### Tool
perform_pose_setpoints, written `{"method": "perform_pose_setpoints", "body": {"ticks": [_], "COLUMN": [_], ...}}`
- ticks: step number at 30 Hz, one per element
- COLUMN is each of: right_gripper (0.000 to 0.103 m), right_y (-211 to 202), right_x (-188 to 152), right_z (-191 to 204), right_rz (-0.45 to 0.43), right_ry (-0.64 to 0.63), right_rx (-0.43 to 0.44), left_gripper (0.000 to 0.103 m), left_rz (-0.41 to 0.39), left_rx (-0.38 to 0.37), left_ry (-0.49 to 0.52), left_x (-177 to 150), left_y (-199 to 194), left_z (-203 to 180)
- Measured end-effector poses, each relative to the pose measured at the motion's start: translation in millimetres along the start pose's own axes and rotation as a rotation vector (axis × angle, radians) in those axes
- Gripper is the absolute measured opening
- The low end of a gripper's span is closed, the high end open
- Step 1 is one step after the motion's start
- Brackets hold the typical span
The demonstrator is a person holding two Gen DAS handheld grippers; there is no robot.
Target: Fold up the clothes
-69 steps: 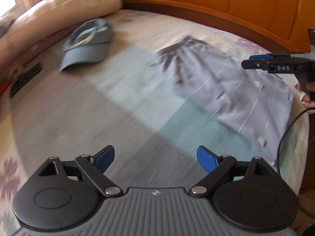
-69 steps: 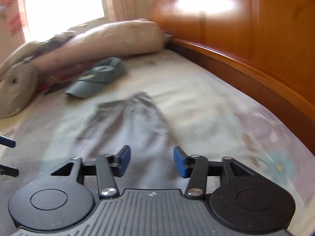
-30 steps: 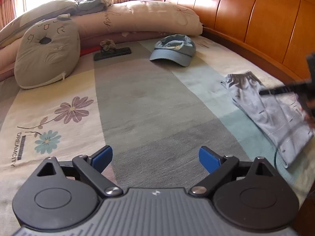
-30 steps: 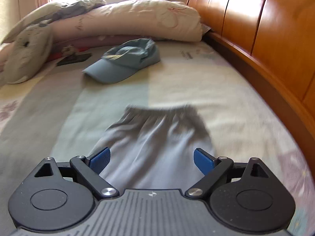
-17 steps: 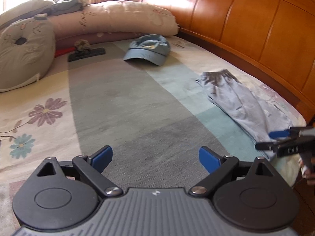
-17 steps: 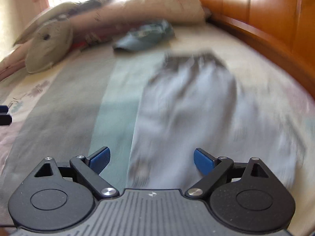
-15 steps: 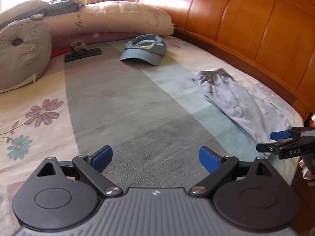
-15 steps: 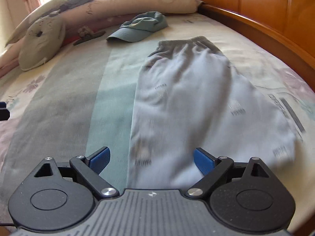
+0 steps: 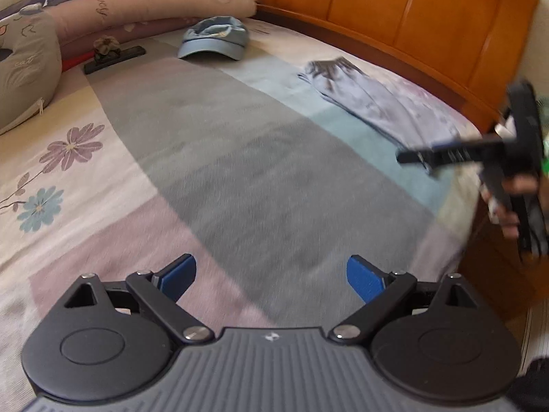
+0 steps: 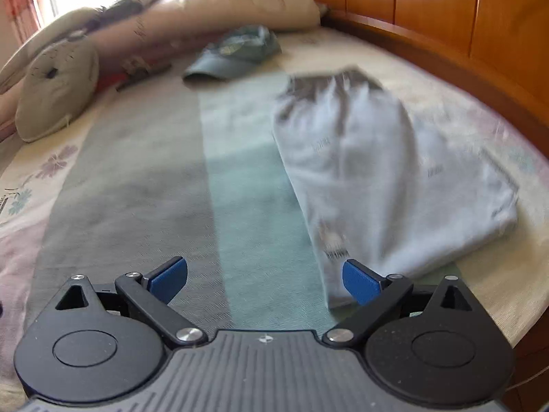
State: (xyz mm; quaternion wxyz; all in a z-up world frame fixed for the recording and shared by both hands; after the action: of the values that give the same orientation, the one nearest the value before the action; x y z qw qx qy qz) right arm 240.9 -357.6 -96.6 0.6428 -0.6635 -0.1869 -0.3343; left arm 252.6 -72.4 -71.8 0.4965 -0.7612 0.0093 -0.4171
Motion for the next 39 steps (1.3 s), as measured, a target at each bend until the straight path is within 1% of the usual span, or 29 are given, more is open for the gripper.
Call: {"method": "perform_pose_setpoints", "body": {"ticks": [2, 4, 6, 8, 9, 14, 18, 21, 24, 26, 28, 31, 33, 36, 37, 39], "right_gripper": [0.102, 0.102, 0.102, 0.102, 0.102, 0.103, 0.103, 0.103, 0.103, 0.103, 0.103, 0.103, 0.103, 0.103, 0.102, 0.100], "right_y": [0, 5, 10, 9, 6, -22, -34, -39, -43, -42, -36, -25, -16, -2, 2, 0], "right_x": [6, 10, 8, 4, 3, 13, 24, 31, 37, 38, 35, 29, 23, 12, 8, 6], "right_z": [5, 3, 3, 5, 7, 7, -5, -22, -51, -77, -104, -140, -153, -171, -176, -182], "right_rz": [-0.002, 0.016, 0.055, 0.090, 0.094, 0.048, 0.005, -0.042, -0.115, -0.155, -0.174, -0.196, -0.199, -0.180, -0.168, -0.174], "right_ry": [-0.016, 0.006, 0.042, 0.065, 0.067, 0.046, 0.020, 0.004, 0.007, 0.039, 0.096, 0.195, 0.247, 0.312, 0.328, 0.349], "right_rx": [-0.034, -0.041, -0.022, -0.001, 0.007, 0.025, 0.030, 0.036, 0.038, 0.034, 0.035, 0.057, 0.097, 0.114, 0.103, 0.113], "left_gripper": [0.095, 0.095, 0.095, 0.095, 0.095, 0.095, 0.095, 0.095, 0.095, 0.095, 0.095, 0.095, 0.095, 0.095, 0.095, 0.095], "left_rz": [0.002, 0.000, 0.000, -0.003, -0.005, -0.007, -0.016, -0.018, -0.015, -0.010, 0.003, 0.022, 0.024, -0.005, -0.019, -0.046], "left_rx": [-0.010, -0.023, -0.036, -0.034, -0.031, -0.029, 0.001, 0.026, 0.057, 0.072, 0.082, 0.099, 0.104, 0.126, 0.135, 0.147], "left_ry": [0.003, -0.002, 0.001, 0.019, 0.029, 0.039, 0.039, 0.030, 0.010, -0.004, -0.012, -0.019, -0.024, -0.035, -0.035, -0.036], "left_x": [-5, -6, -7, -7, -7, -4, 0, 5, 11, 14, 15, 15, 17, 26, 30, 38], "left_y": [-6, -12, -17, -21, -22, -23, -18, -14, -9, -5, 1, 11, 16, 19, 19, 19], "left_z": [2, 3, 1, -3, -4, -18, -32, -43, -50, -55, -59, -66, -71, -75, -75, -76]}}
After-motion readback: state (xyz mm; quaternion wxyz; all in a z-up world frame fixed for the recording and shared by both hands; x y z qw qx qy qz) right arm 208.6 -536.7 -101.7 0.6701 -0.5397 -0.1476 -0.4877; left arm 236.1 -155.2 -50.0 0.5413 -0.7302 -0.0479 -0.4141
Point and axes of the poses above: each gripper's, at about its wrist camera, not at the fingertips, and y roughly the way its jaws point, z to its left, x to its top, the point moved 8 cm from there along y, roughly the way its jaws point, and after that the axes turned 3 degrees about -y, right-handed, at the moved point
